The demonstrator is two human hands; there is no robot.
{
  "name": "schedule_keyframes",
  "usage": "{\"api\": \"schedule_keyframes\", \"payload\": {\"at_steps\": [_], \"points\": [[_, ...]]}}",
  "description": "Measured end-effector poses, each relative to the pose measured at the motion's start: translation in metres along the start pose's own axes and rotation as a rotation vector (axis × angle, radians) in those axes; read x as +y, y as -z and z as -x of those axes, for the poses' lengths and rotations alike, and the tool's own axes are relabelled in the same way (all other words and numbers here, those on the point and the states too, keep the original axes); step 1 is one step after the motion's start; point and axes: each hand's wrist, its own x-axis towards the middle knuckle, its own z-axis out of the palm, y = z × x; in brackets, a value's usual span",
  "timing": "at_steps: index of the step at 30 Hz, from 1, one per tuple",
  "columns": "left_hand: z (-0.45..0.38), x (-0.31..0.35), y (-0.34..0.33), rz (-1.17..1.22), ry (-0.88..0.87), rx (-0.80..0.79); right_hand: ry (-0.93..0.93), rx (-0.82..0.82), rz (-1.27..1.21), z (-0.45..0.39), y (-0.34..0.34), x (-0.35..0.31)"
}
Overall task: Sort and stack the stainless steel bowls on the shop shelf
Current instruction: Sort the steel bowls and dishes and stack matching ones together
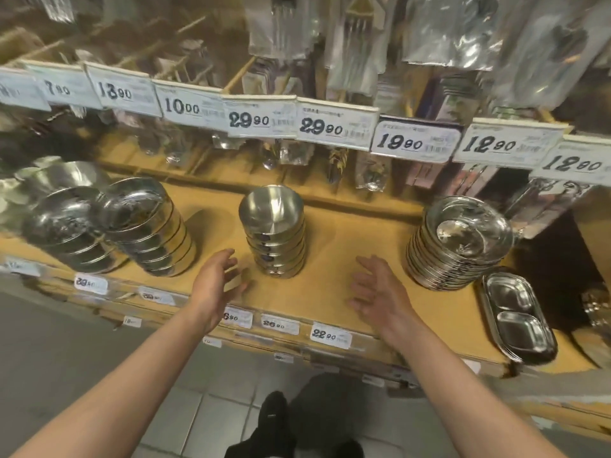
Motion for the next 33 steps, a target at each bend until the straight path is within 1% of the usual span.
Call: {"api": "schedule_keyframes", "payload": {"at_steps": [2, 3, 7, 10, 14, 17, 24, 29, 33], "points": [[-0.02, 0.005, 0.007, 0.013, -0.008, -0.021, 0.038, -0.017, 0.035, -0.015, -0.03, 0.004], [-0.03, 0.008, 0.009, 0.008, 0.006, -0.058, 0.056, -0.006, 0.069, -0.024, -0.045, 0.005], [-0.062, 0.012, 0.007, -0.064, 0.098, -0.265, 0.042, 0.028, 0.121, -0.057, -0.096, 0.012], [-0.075, 0.016, -0.001, -0.127, 0.11, -0.39, 0.04, 0.024, 0.134, -0.069, -0.112, 0.021], [-0.083, 0.017, -0.013, -0.187, 0.13, -0.446, 0.159, -0.058, 0.092, -0.064, -0.117, 0.027], [-0.084, 0.013, -0.029, -0.206, 0.141, -0.496, 0.195, -0.066, 0.031, -0.063, -0.102, 0.022], [-0.081, 0.005, -0.104, -0.209, 0.146, -0.619, 0.225, 0.015, 0.07, -0.079, -0.034, -0.012], [-0.076, -0.005, -0.147, -0.205, 0.165, -0.653, 0.206, 0.099, 0.114, -0.083, 0.0, -0.03], [-0.08, -0.014, -0.152, -0.191, 0.153, -0.631, 0.211, 0.1, 0.14, -0.085, 0.007, -0.033]]}}
